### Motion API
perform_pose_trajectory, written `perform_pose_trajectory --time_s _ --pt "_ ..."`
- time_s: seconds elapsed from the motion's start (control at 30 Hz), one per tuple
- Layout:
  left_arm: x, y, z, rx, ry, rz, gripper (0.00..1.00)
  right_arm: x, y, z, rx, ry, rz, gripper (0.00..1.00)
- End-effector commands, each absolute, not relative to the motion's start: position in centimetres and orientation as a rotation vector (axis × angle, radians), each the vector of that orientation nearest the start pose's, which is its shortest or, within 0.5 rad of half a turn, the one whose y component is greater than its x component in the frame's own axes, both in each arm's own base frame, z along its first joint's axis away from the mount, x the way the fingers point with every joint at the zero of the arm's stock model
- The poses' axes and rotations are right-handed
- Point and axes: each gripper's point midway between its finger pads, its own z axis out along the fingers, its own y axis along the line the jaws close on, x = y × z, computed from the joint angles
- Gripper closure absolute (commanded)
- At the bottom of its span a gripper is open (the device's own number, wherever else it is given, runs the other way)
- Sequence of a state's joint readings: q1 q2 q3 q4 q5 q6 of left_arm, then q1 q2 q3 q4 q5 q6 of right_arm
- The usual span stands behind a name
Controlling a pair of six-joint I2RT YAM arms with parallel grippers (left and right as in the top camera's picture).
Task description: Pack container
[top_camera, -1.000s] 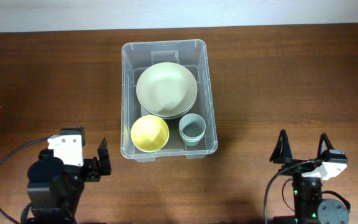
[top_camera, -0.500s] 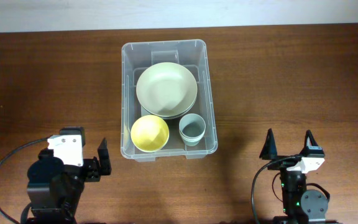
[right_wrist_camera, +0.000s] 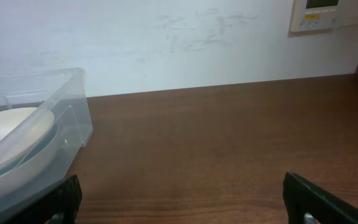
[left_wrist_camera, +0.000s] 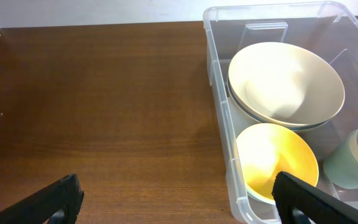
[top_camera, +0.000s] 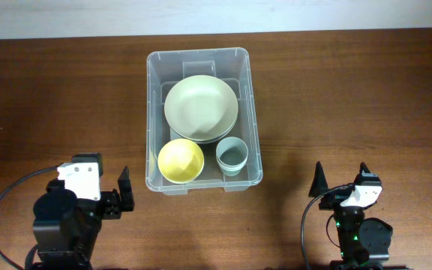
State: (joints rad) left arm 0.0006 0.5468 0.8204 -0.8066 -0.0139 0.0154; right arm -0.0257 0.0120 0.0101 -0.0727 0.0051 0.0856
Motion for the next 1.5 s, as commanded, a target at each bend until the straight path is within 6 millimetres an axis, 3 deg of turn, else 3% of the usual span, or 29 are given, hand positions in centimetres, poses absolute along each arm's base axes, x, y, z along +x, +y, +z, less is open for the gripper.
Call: perform_pose_trajectory --time_s 0.0,0.83,1.1,1.27,1.37,1.47 --pt "22.6 0.2 24.7 0.018 2.107 0.02 0.0 24.6 -0.7 15.6 0.092 1.646 0.046 0.01" --pt "22.6 0.2 24.7 0.018 2.11 0.025 0.0 24.6 -0.7 15.6 0.092 1.647 0.046 0.01" --pt "20.6 0.7 22.6 0.021 2.141 0.064 0.0 24.6 -0.7 15.6 0.092 1.647 0.046 0.01" --pt "19.3 0.6 18.7 0.022 2.127 0.059 0.0 24.6 -0.7 15.6 0.092 1.647 0.046 0.01" --pt "20.1 0.6 17.9 0.019 2.033 0.06 0.0 24.6 -0.7 15.6 0.092 1.647 0.046 0.01" --pt "21.6 0.6 18.7 0.014 1.868 0.061 0.0 24.6 -0.7 15.6 0.092 1.647 0.046 0.01"
